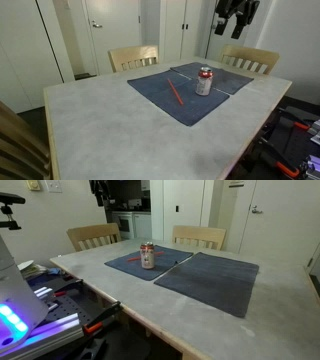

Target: Put the straw in the can

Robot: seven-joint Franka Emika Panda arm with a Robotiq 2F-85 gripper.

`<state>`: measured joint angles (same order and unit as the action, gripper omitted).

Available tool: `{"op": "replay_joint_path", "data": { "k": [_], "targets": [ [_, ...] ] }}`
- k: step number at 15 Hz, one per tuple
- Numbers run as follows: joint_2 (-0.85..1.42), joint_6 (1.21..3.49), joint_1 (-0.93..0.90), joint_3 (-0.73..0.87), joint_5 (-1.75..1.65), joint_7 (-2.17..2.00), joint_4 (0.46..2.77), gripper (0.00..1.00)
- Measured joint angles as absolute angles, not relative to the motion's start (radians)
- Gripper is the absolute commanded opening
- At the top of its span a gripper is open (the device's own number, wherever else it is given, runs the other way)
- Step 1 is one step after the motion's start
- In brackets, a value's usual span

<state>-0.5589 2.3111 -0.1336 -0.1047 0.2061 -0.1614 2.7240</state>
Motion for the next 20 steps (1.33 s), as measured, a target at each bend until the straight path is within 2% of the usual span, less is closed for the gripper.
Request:
{"op": "replay_joint_path", "data": {
  "k": [13,20],
  "targets": [
    [-0.537,2.312,-0.132,-0.083,0.189,-0.111,2.713,1.0],
    [-0.304,2.319,-0.118,0.0,0.144,0.063,2.532,1.0]
  ]
}}
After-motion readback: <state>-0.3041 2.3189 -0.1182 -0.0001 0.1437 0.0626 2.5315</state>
